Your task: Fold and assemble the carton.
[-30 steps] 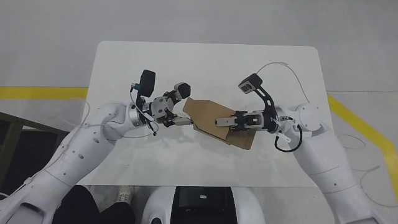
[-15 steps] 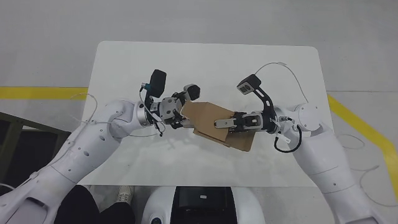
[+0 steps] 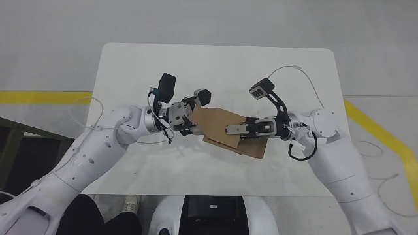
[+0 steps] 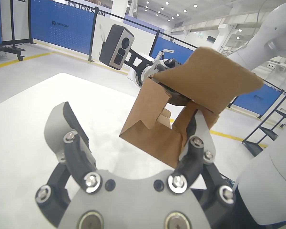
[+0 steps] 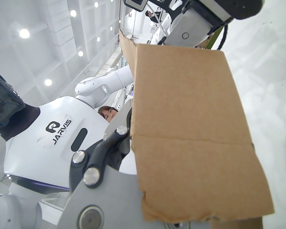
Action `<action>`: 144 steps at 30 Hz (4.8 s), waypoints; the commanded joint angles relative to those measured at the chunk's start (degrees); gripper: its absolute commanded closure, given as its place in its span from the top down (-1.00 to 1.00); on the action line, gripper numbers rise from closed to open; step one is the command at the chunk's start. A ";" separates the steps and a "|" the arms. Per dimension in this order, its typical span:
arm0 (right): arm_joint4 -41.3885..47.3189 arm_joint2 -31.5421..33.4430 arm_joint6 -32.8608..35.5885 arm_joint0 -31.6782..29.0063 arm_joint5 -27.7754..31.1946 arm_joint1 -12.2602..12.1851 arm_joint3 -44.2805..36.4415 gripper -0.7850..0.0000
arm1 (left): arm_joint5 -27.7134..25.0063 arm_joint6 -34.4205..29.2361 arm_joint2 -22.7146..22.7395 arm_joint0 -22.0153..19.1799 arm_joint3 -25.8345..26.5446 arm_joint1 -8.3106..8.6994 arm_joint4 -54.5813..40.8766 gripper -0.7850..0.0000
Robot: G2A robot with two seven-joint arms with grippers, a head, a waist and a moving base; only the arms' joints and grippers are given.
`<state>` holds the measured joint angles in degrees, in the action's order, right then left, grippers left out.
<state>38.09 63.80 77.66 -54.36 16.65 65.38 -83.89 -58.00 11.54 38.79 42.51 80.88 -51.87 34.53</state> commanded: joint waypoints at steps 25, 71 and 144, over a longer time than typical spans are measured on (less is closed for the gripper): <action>-9.12 -0.20 -2.24 -0.20 -2.59 -0.73 2.16 -1.00 | 0.00 4.30 9.64 4.62 0.61 4.05 3.92 1.00; -4.81 -1.84 -1.55 0.38 -2.04 -0.69 -0.22 -1.00 | 0.36 -18.29 10.49 3.92 -1.72 0.16 -8.20 1.00; 4.38 -2.23 0.58 0.47 -0.33 0.32 0.76 -1.00 | 0.00 -22.59 9.65 4.01 0.16 -3.67 -11.73 1.00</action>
<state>42.49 61.55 78.23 -53.89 16.33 65.70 -83.13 -58.00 -11.08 48.48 46.57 81.03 -55.50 22.80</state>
